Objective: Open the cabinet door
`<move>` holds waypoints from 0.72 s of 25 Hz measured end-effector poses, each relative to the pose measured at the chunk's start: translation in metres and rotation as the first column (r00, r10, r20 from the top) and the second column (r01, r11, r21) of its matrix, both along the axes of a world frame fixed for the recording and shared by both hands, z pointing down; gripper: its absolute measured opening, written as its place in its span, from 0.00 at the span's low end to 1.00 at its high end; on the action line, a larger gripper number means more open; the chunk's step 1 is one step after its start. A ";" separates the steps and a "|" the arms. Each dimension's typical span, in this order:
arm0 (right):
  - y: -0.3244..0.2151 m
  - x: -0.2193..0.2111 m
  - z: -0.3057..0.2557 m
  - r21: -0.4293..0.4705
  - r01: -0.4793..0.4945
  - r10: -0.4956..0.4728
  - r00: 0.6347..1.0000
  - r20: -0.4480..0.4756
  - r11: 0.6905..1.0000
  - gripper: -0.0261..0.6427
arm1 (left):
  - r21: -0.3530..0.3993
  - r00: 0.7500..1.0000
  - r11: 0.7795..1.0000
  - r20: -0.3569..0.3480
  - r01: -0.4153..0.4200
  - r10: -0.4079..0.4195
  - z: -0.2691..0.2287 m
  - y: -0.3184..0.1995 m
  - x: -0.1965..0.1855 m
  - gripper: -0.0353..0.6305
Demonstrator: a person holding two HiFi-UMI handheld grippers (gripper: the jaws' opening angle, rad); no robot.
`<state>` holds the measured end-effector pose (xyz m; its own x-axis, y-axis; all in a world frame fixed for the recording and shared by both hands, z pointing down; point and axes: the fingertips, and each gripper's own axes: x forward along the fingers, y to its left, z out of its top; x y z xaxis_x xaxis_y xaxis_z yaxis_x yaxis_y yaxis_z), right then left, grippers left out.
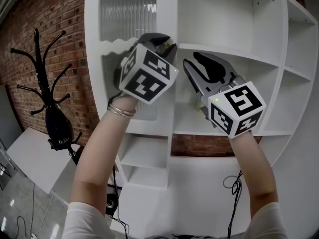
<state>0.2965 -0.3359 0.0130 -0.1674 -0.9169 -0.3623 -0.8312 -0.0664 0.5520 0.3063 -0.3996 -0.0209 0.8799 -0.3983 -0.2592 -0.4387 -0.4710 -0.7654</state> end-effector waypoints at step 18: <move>-0.006 0.001 0.016 -0.027 0.058 -0.057 0.998 0.025 0.998 0.20 | -0.019 0.998 0.999 -0.043 -0.037 0.036 -0.002 0.007 -0.009 0.19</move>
